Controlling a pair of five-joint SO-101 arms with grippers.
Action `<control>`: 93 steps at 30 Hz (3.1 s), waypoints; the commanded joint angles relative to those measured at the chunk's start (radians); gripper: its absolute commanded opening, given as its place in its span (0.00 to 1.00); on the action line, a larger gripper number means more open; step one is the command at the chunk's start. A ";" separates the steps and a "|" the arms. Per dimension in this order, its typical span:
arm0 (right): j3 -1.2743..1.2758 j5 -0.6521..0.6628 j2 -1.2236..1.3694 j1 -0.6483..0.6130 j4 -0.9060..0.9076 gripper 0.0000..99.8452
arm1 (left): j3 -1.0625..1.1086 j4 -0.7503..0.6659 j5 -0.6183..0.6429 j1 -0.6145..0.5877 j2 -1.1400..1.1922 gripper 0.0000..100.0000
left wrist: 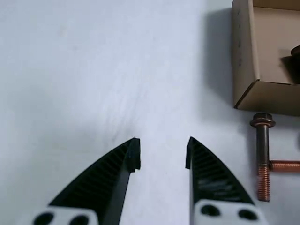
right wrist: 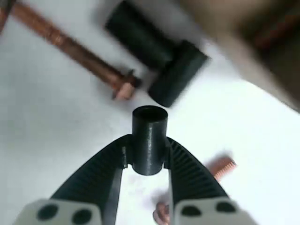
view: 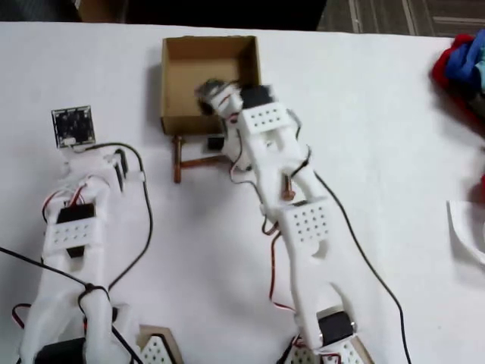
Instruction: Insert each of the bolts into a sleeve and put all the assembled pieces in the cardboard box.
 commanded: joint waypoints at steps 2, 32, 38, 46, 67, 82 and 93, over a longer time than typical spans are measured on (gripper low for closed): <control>0.091 -0.153 -0.263 0.025 0.022 0.02 | -0.021 -0.018 0.002 -0.005 -0.005 0.18; 1.700 -0.222 -1.277 0.383 -0.886 0.02 | -0.937 0.964 -0.400 0.345 0.614 0.18; 1.806 -0.342 -1.251 0.470 -1.038 0.02 | -1.271 1.149 -0.190 0.463 0.779 0.18; 1.811 -0.456 -1.276 0.621 -1.055 0.02 | -1.583 1.269 -0.166 0.717 1.020 0.18; 1.812 -0.463 -1.276 0.647 -1.055 0.02 | -2.385 1.404 0.244 0.890 1.565 0.18; 1.798 -0.506 -1.276 0.710 -1.056 0.02 | -2.399 1.404 0.315 0.921 1.737 0.16; 1.798 -0.506 -1.270 0.708 -1.056 0.02 | -2.405 1.504 -0.161 0.853 1.746 0.03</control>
